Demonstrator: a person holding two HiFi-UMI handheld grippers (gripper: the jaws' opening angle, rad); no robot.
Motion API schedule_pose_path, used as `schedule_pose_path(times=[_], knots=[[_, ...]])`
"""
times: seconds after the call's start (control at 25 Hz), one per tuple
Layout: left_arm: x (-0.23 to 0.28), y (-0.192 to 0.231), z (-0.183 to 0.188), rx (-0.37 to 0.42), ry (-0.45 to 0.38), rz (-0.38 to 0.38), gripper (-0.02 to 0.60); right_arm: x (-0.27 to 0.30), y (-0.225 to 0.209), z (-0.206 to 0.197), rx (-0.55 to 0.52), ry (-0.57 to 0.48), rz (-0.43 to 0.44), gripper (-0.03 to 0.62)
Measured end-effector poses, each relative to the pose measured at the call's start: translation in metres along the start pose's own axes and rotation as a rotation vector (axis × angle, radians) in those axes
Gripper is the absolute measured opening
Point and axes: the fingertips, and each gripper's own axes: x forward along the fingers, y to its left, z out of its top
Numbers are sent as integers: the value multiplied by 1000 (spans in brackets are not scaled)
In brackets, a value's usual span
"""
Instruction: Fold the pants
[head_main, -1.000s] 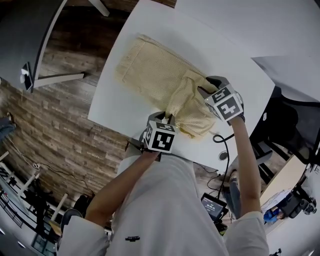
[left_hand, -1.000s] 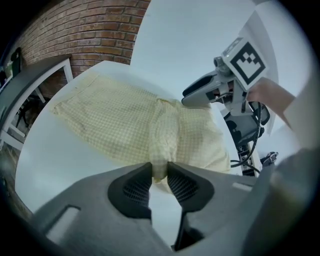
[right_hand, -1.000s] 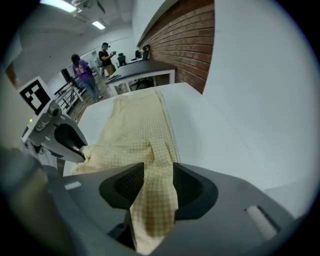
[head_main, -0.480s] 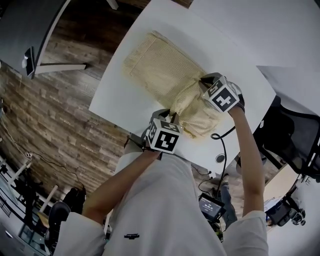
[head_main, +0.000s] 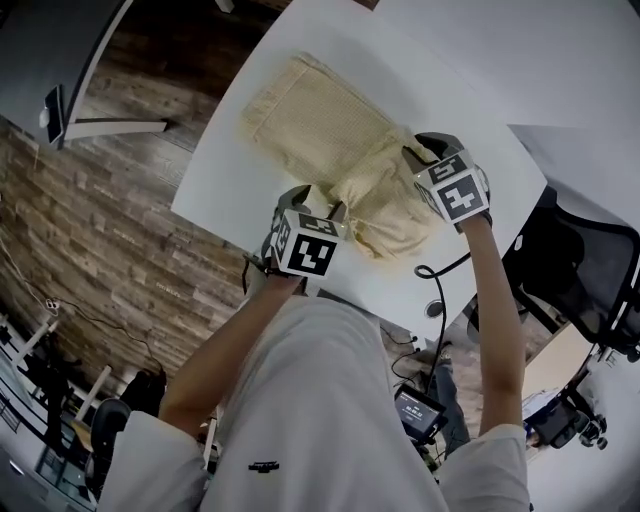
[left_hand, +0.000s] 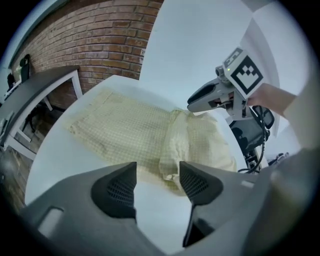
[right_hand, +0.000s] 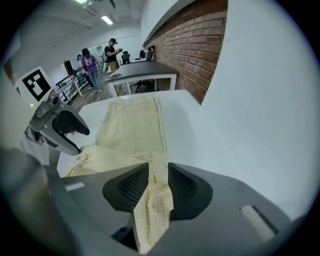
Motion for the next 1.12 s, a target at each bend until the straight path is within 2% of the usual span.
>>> schedule_pose_path(times=[0.2,0.4,0.48,0.6,0.76,0.92,1.0,1.12], knots=[[-27,-17,2,65,-43,25,265,-41,2,-11,26,-73,7,133],[-33,-81,-1,235,-65,-4,265,-74,10,-38,-14,-132,45,169],[-33,-110,-6,294,-69,-15,265,-87,15,-50,-88,-146,60,195],[-24,-151,-13,337,-68,-29,265,-101,22,-73,-261,-137,69,209],[-2,-190,-22,365,-65,2,265,-105,32,-107,-512,-124,87,215],[24,-213,-37,351,-31,29,269,-97,31,-142,-689,-105,73,221],[35,-215,-45,346,-25,72,277,-88,28,-155,-766,-105,38,240],[49,-208,-58,375,-10,175,291,-73,26,-167,-892,-119,-6,259]])
